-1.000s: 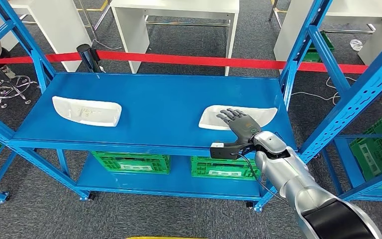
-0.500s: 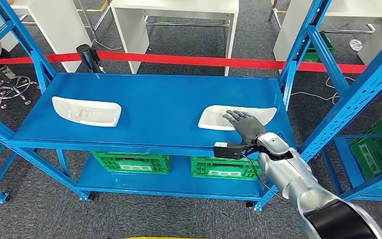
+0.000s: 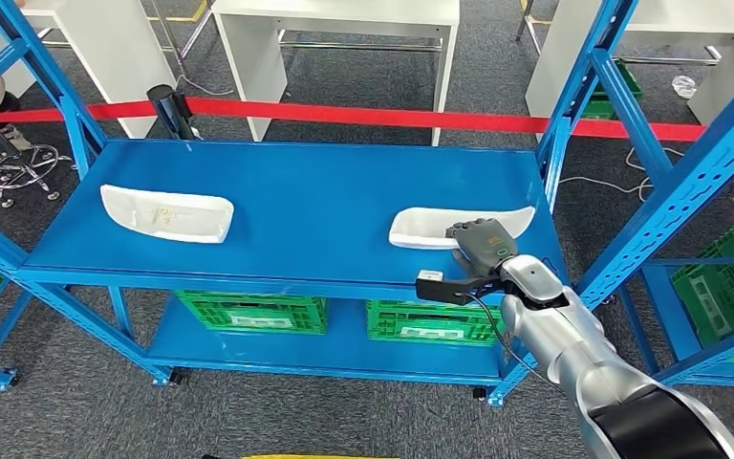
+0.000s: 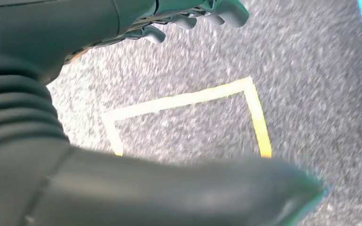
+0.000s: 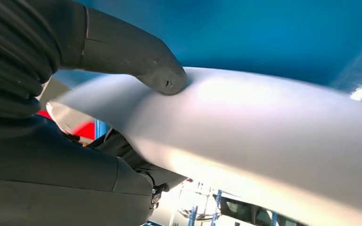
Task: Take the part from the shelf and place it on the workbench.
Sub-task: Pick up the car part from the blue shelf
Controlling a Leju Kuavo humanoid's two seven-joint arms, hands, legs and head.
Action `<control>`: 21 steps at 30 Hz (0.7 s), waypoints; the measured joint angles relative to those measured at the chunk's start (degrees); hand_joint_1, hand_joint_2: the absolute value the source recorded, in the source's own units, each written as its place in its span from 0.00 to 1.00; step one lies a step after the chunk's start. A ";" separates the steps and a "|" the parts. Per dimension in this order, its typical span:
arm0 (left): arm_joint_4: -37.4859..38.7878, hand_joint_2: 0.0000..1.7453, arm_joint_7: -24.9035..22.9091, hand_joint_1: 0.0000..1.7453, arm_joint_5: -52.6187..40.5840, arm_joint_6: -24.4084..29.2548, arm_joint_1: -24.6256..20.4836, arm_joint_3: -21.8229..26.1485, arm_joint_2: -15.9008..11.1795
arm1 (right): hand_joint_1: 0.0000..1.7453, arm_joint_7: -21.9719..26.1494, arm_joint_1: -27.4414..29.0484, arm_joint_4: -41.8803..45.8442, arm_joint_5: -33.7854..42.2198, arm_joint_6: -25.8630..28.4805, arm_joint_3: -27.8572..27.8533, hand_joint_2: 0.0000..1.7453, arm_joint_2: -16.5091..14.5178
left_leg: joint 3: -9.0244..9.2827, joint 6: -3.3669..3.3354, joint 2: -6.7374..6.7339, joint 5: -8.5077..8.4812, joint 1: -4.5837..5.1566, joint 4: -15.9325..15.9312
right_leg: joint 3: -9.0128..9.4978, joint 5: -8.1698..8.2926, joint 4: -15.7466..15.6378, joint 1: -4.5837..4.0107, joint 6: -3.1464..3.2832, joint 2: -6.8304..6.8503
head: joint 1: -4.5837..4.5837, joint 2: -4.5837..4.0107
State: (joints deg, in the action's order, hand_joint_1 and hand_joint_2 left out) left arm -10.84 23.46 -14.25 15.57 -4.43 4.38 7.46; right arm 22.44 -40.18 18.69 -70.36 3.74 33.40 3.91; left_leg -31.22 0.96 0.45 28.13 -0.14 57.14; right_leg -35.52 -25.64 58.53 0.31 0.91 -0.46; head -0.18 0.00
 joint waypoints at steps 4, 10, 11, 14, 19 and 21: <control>0.01 1.00 1.20 0.00 -0.34 2.30 -0.05 0.08 -0.01 | 1.00 0.20 -0.01 0.00 0.10 0.10 0.00 1.00 0.08 | 0.04 -0.01 0.00 0.00 0.00 0.00 | 0.05 0.00 -0.01 0.00 0.00 0.00 | 0.00 0.00; 0.01 1.00 1.32 0.00 -0.48 2.57 -0.06 0.10 0.01 | 1.00 0.31 -0.01 0.00 0.14 0.10 0.01 1.00 0.12 | 0.11 0.00 0.00 0.00 0.00 0.00 | 0.13 0.00 0.00 0.00 -0.01 0.00 | 0.00 0.00; 0.01 1.00 1.32 0.00 -0.48 2.57 -0.06 0.10 0.01 | 1.00 0.34 -0.01 0.00 0.14 0.10 0.02 1.00 0.12 | 0.11 0.00 0.00 0.00 0.00 0.00 | 0.13 0.00 0.00 0.00 0.00 0.00 | 0.00 0.00; 0.02 1.00 1.32 0.00 -0.50 2.57 -0.07 0.10 0.01 | 1.00 0.38 -0.01 0.00 0.14 0.10 0.02 1.00 0.13 | 0.12 0.00 0.00 0.00 0.00 0.00 | 0.13 0.00 0.00 0.00 0.00 0.00 | 0.00 0.00; 0.01 1.00 1.32 0.00 -0.50 2.57 -0.07 0.12 0.01 | 1.00 0.40 -0.01 0.00 0.14 0.10 0.02 1.00 0.15 | 0.12 -0.01 0.00 0.00 0.00 0.00 | 0.14 0.00 0.00 0.00 0.00 0.00 | 0.00 0.00; 0.01 1.00 1.42 0.00 -0.50 2.69 -0.07 0.13 0.01 | 1.00 0.43 -0.01 0.00 0.14 0.11 0.02 1.00 0.16 | 0.12 -0.01 0.00 0.00 0.00 0.00 | 0.14 0.00 0.00 0.00 0.00 0.00 | 0.00 0.00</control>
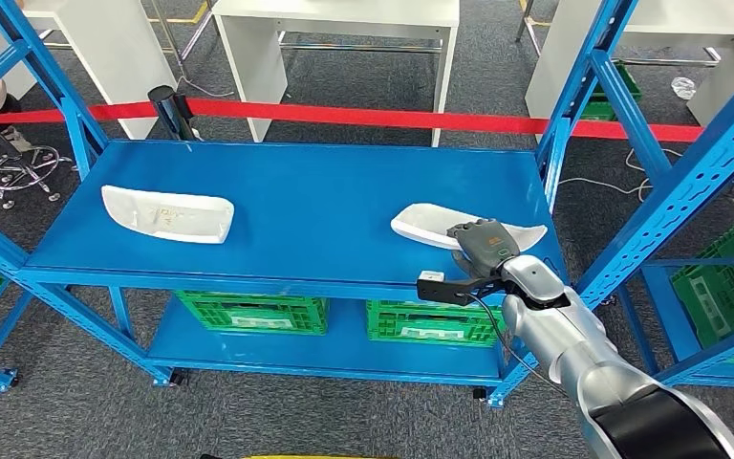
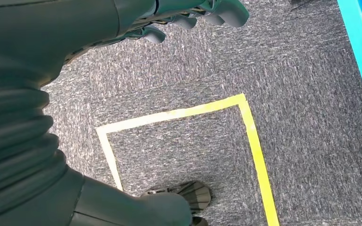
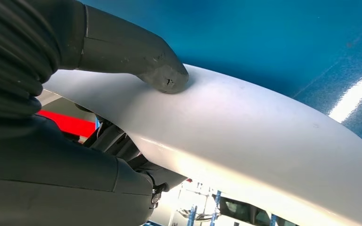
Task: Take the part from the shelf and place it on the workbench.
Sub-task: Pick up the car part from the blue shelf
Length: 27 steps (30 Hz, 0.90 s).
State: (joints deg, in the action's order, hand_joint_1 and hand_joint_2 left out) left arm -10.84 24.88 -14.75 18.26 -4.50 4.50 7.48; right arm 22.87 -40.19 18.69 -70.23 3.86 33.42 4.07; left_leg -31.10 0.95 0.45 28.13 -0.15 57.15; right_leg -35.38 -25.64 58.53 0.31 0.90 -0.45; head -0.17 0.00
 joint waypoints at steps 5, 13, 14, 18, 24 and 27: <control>-0.01 1.00 1.40 0.00 0.11 0.52 0.00 0.22 -0.02 | 1.00 0.33 -0.37 0.00 0.00 -0.11 0.01 1.00 0.00 | 0.00 0.00 0.00 0.00 0.00 0.00 | 0.02 0.00 0.00 0.00 0.00 0.00 | 0.00 0.00; 0.02 1.00 1.96 0.00 0.12 0.84 0.01 0.50 -0.06 | 1.00 0.07 -1.47 0.01 0.31 -0.42 0.13 1.00 -0.10 | -0.03 0.00 0.01 0.00 0.00 0.00 | 0.02 0.00 0.01 0.01 0.00 0.02 | 0.00 0.00; 0.02 1.00 1.38 0.00 0.18 1.19 0.01 0.63 -0.07 | 1.00 -0.26 -1.75 0.01 0.45 0.37 0.13 1.00 -0.10 | -0.05 0.00 0.01 0.00 0.00 0.00 | 0.02 0.01 0.01 0.02 0.00 0.02 | 0.00 0.00; 0.04 1.00 -1.07 0.00 0.68 2.52 0.03 1.32 -0.10 | 1.00 -0.95 -5.43 0.04 0.94 1.64 0.13 1.00 -0.22 | -0.06 0.01 0.00 -0.01 0.00 0.00 | -0.01 0.01 0.02 0.03 0.00 0.00 | 0.00 0.00; 0.04 1.00 -1.90 0.00 1.08 2.91 0.04 1.91 -0.10 | 1.00 -1.35 -9.37 0.24 1.27 2.11 0.13 1.00 -0.79 | -0.05 0.01 0.03 -0.01 -0.01 0.00 | 0.01 0.01 0.02 0.01 0.01 0.03 | 0.00 0.00; 0.04 1.00 -2.42 0.00 1.21 2.99 0.05 2.33 -0.09 | 1.00 -1.31 -10.85 0.81 2.54 2.93 0.07 1.00 -1.20 | -0.05 0.01 0.03 -0.01 -0.01 0.00 | 0.00 0.01 0.02 0.01 0.01 0.03 | 0.00 0.00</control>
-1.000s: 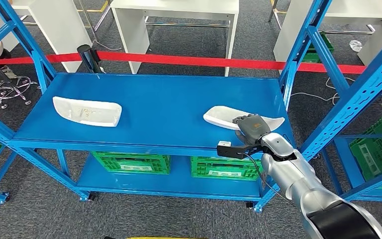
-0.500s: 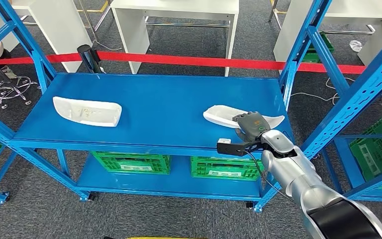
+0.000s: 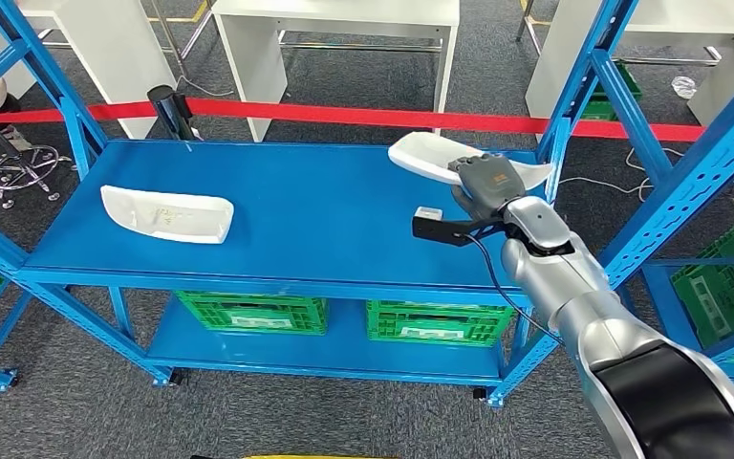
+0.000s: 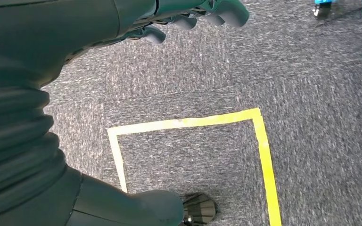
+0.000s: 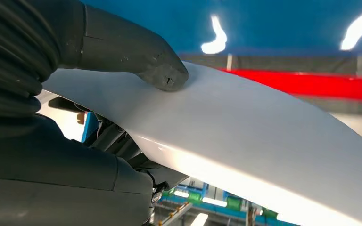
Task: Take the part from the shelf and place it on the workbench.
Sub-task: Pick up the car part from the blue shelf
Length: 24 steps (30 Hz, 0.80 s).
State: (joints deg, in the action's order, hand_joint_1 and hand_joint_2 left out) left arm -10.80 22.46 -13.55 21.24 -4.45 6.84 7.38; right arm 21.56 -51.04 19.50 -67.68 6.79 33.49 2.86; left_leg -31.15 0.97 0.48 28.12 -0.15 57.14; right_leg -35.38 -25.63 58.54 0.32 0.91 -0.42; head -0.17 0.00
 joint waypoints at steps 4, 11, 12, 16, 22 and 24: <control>-0.02 1.00 -0.91 0.00 -0.50 -0.11 -0.09 0.16 0.02 | 1.00 0.09 -1.85 1.37 1.86 2.04 -0.31 1.00 -0.25 | 0.01 0.00 0.02 0.00 0.00 0.00 | 0.00 0.00 0.00 0.00 0.00 0.00 | 0.00 0.00; -0.03 1.00 -1.97 0.00 -1.38 -0.68 -0.77 0.32 0.12 | 1.00 -1.90 -2.33 4.60 3.33 6.98 -2.23 1.00 -1.20 | 0.01 0.00 0.00 0.00 0.00 0.00 | 0.01 0.00 0.00 0.00 0.00 0.00 | 0.00 0.00; -0.04 1.00 -2.17 0.00 -1.38 -0.66 -0.86 0.33 0.13 | 1.00 -2.09 -2.33 4.97 3.33 7.22 -2.48 1.00 -1.40 | 0.02 0.00 -0.01 0.00 0.00 0.00 | 0.01 0.00 0.00 0.00 0.00 -0.01 | 0.00 0.00; -0.02 1.00 -3.54 0.00 -0.98 -0.45 -1.05 0.46 0.18 | 1.00 -2.50 -2.38 6.19 3.09 7.96 -3.24 1.00 -2.26 | 0.02 0.00 -0.01 0.00 0.00 0.00 | 0.01 0.00 0.00 -0.01 0.00 -0.01 | 0.00 0.00; -0.02 1.00 -6.15 0.00 -0.33 -0.13 -1.42 1.14 0.17 | 1.00 -2.51 -2.50 8.68 1.37 10.30 -3.32 1.00 -3.98 | -0.02 -0.13 0.00 0.07 0.10 0.14 | 0.01 0.05 -0.08 0.07 -0.08 -0.02 | 0.00 0.00; -0.02 1.00 -6.99 0.00 -0.33 -0.02 -1.52 1.48 0.14 | 1.00 -2.67 -2.09 10.69 0.25 10.57 -3.30 1.00 -4.68 | -0.08 -0.38 -0.03 0.19 0.27 0.31 | 0.02 0.15 -0.19 0.19 -0.25 -0.03 | -0.02 0.00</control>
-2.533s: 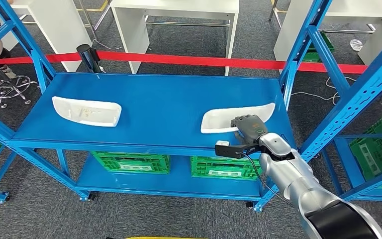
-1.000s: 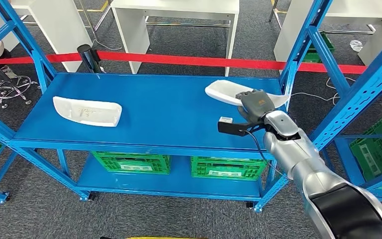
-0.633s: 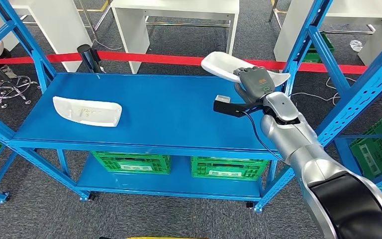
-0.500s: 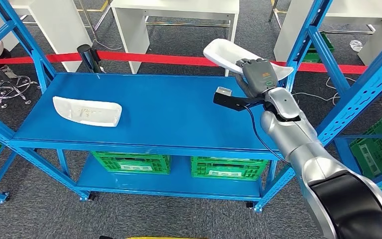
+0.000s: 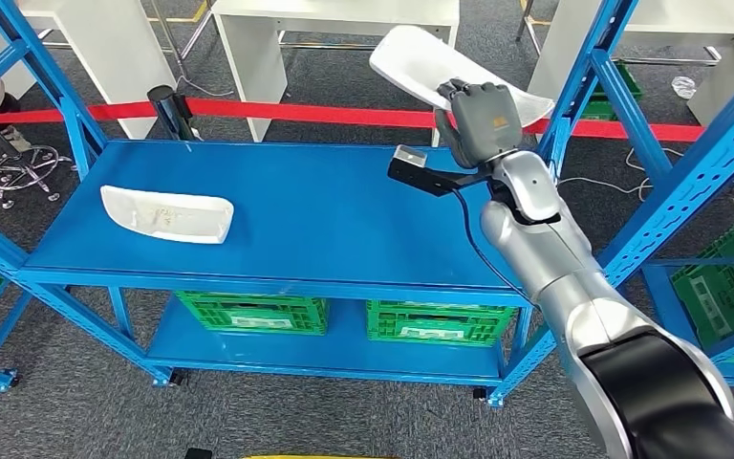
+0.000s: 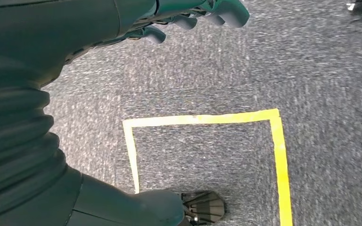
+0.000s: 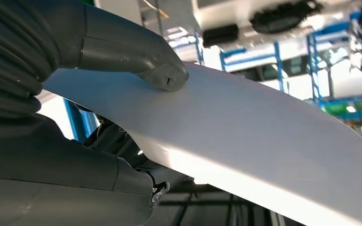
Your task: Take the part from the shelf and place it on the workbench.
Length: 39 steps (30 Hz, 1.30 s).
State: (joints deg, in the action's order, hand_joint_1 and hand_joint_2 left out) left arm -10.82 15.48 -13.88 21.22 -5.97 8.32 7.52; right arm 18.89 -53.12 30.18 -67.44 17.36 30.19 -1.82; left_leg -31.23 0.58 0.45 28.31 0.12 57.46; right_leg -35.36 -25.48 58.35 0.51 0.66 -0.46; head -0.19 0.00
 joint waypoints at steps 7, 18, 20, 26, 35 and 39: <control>-0.07 1.00 -0.83 0.00 0.02 0.42 -0.37 0.54 0.13 | 1.00 0.25 1.11 6.18 -1.59 -0.99 0.10 1.00 -1.02 | 1.03 -0.80 -0.34 -1.24 -0.75 -2.02 | -1.00 -1.58 2.02 -0.12 -0.85 0.05 | 0.26 0.00; -0.09 1.00 -0.72 0.00 -0.44 0.63 -0.74 1.32 -0.31 | 1.00 3.73 4.42 13.10 -2.93 -1.99 2.05 1.00 -3.96 | 0.55 2.30 -0.31 1.40 -1.44 0.75 | -1.97 -0.68 2.55 0.87 -0.05 -0.08 | 0.67 0.00; -0.09 1.00 -0.63 0.00 -0.45 0.64 -0.78 1.39 -0.31 | 1.00 4.12 4.42 13.87 -2.99 -2.34 2.44 1.00 -4.54 | -0.66 2.69 -0.36 3.03 -1.50 3.29 | -1.82 -0.66 2.36 0.96 0.69 -0.06 | 0.55 0.00; -0.07 1.00 -0.48 0.00 -0.52 0.72 -0.73 1.53 -0.39 | 1.00 5.48 5.26 15.09 -3.01 -3.86 3.95 1.00 -5.29 | -7.83 2.17 -0.37 5.92 -1.19 15.82 | -1.47 -0.84 2.30 0.36 1.36 -0.07 | 0.42 0.00; -0.09 1.00 -0.25 0.00 -0.85 0.86 -0.90 1.84 -0.21 | 1.00 6.52 6.54 18.82 -2.84 -5.20 8.07 1.00 -5.06 | -1.63 -0.13 -0.31 -1.28 -0.79 0.49 | -2.24 -1.80 3.54 0.02 -0.67 -0.09 | 0.58 0.00; -0.08 1.00 0.08 0.00 -0.84 1.01 -0.87 2.10 -0.10 | 1.00 6.15 6.99 20.32 -2.42 -5.75 11.13 1.00 -4.22 | -2.01 -0.71 -0.48 -1.66 -0.80 0.44 | -7.63 -7.92 16.26 0.01 -1.35 0.06 | 0.72 0.00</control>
State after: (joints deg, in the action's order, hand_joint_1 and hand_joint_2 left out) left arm -10.90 15.56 -14.72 22.23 -6.84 10.42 7.42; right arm 25.04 -46.13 50.50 -69.86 11.61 41.32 -6.04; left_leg -33.25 -0.13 -0.03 26.64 -0.69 57.89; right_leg -42.99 -33.41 74.61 0.52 -0.69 -0.40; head 0.53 0.00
